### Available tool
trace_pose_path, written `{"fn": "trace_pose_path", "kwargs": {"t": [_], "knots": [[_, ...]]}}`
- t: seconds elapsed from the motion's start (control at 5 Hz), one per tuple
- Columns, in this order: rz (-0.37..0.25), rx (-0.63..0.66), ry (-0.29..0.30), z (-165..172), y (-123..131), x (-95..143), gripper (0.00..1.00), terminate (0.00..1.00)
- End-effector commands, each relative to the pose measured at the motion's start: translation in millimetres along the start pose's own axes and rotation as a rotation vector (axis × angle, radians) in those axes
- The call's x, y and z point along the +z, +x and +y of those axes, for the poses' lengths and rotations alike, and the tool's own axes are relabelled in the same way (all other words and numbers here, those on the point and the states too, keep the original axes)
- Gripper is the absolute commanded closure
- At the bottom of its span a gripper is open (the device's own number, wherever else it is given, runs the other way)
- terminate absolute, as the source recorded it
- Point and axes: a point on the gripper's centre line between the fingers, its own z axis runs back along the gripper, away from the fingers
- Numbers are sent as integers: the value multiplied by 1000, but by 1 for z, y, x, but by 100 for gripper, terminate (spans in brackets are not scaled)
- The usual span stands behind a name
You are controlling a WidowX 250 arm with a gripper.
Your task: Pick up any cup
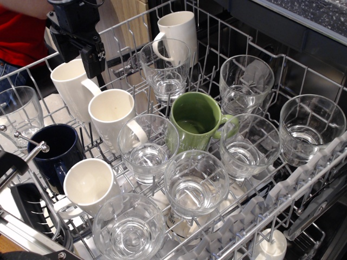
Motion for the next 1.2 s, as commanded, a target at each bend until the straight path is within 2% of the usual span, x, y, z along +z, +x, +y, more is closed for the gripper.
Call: {"fn": "trace_pose_path", "kwargs": {"t": [0.0,0.2,0.4,0.6,0.8,1.0], "knots": [[0,0,0,0,0,0,0,0],[20,-255,-1,10,4,-1,0,0],[14,-504,-38,14,3,-8,0,0],[47,-753,-103,15,4,-21,0,0],[115,-994,-113,10,8,-44,0,0],[90,-962,-49,9,9,-66,0,0]]}}
